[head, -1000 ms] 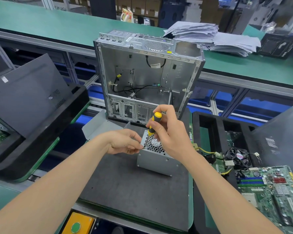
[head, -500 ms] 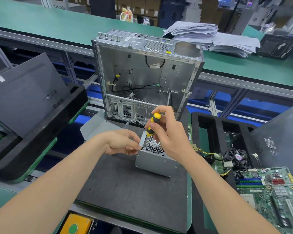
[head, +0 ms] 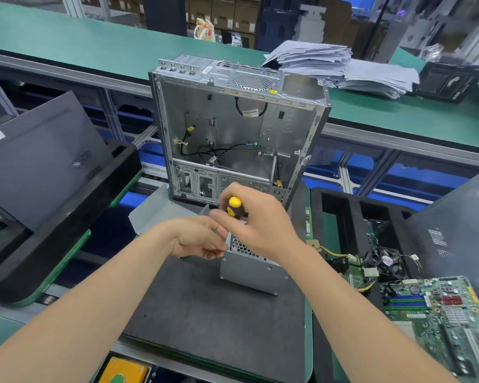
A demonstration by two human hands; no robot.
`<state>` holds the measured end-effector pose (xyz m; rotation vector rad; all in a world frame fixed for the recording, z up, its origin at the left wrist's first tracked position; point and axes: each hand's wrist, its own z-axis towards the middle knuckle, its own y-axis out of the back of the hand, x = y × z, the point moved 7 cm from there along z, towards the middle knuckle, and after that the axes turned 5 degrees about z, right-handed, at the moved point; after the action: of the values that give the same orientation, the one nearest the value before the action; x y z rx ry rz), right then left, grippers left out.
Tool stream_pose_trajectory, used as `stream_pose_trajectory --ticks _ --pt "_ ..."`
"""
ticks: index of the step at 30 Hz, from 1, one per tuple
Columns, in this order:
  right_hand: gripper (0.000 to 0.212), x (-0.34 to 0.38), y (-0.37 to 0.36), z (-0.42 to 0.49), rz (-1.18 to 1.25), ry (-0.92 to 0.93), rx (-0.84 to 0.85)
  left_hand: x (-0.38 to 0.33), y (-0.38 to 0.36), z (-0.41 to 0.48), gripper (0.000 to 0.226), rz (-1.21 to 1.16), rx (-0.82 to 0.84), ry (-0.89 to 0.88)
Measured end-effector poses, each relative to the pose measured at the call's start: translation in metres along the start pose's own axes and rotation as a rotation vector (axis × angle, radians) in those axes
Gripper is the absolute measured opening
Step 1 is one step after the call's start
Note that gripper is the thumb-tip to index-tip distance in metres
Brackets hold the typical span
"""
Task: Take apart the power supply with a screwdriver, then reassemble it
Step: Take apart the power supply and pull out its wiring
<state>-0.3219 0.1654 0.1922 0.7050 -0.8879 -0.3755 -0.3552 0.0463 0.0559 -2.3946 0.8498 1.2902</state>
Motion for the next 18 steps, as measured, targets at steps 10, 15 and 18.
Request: stream_pose_trajectory --ticks 10,15,18 --pt "0.028 -0.031 -0.013 -0.003 0.587 -0.222 -0.072 0.004 0.002 0.003 0.025 -0.002 0.026 0.031" --pt "0.017 -0.024 -0.026 -0.007 0.516 -0.126 0.163 0.003 -0.001 0.001 0.028 0.002 0.048 0.016" --pt "0.021 -0.030 -0.018 -0.007 0.446 -0.179 0.056 0.003 -0.002 0.001 0.029 0.002 0.037 0.019"
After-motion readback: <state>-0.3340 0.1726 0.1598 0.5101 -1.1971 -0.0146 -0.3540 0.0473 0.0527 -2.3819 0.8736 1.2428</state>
